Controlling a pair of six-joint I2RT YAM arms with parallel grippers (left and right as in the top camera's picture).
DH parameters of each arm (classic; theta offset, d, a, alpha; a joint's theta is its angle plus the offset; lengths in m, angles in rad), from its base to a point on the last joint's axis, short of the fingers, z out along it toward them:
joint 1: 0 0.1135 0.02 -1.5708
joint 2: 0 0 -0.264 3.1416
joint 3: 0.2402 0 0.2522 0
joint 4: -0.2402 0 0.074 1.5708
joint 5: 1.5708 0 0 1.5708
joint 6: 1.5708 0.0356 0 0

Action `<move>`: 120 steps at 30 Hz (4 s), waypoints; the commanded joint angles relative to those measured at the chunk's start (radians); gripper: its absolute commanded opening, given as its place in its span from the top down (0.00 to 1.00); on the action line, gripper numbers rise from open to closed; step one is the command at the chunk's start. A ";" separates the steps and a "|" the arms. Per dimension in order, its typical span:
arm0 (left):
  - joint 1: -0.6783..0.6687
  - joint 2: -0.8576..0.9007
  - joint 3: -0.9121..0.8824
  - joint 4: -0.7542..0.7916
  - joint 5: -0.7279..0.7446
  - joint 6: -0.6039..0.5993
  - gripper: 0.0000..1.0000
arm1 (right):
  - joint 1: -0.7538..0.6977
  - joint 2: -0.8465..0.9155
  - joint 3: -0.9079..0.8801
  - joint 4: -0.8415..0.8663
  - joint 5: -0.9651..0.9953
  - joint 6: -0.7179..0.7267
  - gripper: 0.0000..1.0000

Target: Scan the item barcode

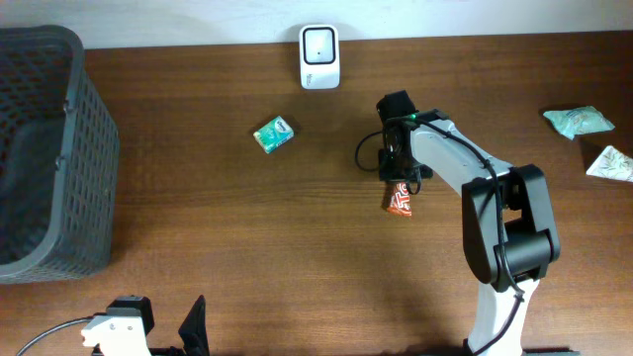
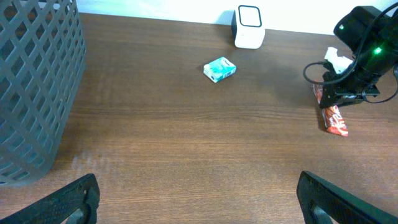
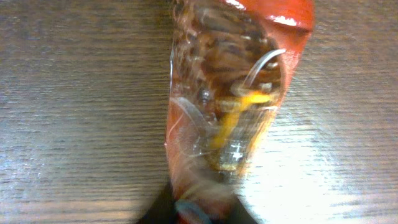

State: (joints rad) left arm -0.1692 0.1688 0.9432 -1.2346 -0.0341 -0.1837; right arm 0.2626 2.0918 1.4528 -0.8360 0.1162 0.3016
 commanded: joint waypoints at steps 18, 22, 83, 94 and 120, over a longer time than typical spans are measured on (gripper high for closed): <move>0.002 -0.007 -0.002 0.002 -0.007 -0.003 0.01 | 0.035 0.042 0.397 0.551 -0.183 0.134 0.96; 0.002 -0.007 -0.002 0.002 -0.007 -0.003 0.01 | 0.074 0.048 0.401 0.664 -0.103 0.111 0.96; 0.002 -0.007 -0.002 0.002 -0.007 -0.003 0.01 | 0.126 0.416 0.670 0.233 -0.150 0.635 0.18; 0.002 -0.007 -0.002 0.002 -0.007 -0.003 0.01 | 0.125 0.417 0.670 0.136 -0.157 0.685 0.15; 0.002 -0.007 -0.002 0.002 -0.007 -0.003 0.01 | 0.165 0.491 0.669 0.235 -0.138 0.772 0.96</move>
State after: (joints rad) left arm -0.1692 0.1688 0.9432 -1.2346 -0.0341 -0.1837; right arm 0.4374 2.5473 2.1242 -0.5713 -0.0399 1.1217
